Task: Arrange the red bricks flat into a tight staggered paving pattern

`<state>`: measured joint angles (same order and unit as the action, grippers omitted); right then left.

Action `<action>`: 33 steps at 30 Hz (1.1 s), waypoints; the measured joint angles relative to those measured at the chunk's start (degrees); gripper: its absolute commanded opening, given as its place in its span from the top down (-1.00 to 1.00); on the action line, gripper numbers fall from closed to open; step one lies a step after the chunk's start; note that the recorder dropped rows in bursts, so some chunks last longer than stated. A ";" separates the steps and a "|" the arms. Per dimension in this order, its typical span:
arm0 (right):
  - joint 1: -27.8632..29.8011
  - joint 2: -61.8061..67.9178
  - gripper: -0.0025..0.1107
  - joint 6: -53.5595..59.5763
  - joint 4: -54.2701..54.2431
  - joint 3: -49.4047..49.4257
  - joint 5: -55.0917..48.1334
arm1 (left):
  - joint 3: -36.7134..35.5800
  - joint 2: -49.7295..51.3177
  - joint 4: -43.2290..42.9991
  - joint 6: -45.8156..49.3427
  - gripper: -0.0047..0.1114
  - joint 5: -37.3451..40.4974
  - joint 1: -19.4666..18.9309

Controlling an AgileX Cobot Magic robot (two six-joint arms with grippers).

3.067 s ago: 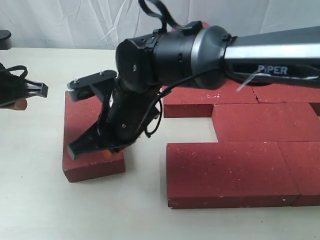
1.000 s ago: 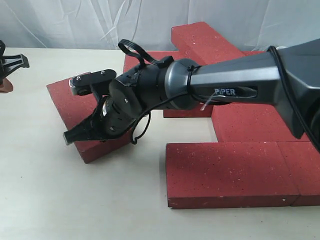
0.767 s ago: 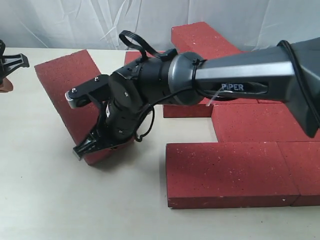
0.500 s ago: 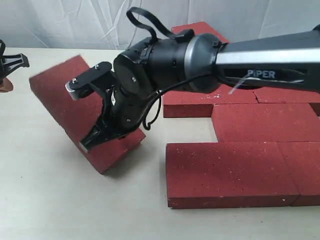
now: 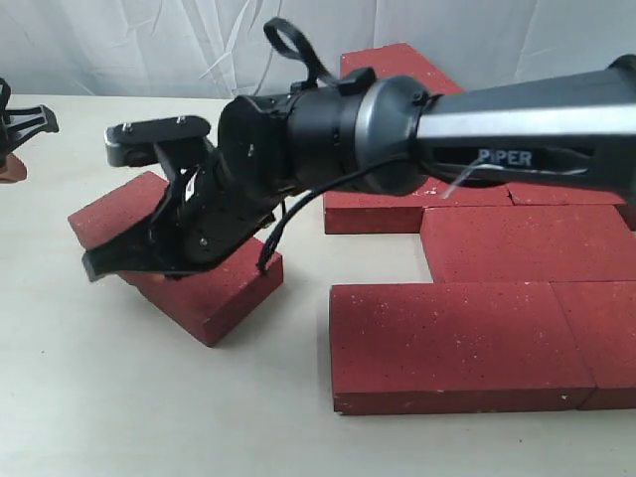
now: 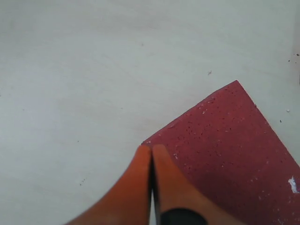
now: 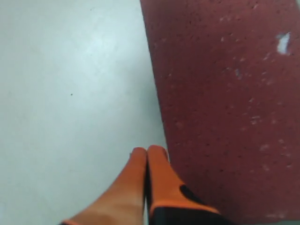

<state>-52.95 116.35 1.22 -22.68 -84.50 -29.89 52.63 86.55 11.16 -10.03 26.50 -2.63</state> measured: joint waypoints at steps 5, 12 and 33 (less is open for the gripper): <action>-2.61 3.36 0.97 0.62 -0.88 0.00 -1.14 | 0.00 0.00 0.10 0.00 0.92 0.00 0.00; -3.72 6.23 0.97 0.57 2.82 0.00 -4.40 | 0.00 0.00 0.53 0.00 0.92 -0.11 0.00; 11.89 6.23 0.97 -10.29 7.33 0.00 -12.56 | 0.00 0.00 -0.44 0.00 0.92 -0.22 0.00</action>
<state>-41.07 122.58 -9.07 -15.35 -84.50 -42.45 52.63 86.55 10.72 -10.03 26.28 -2.63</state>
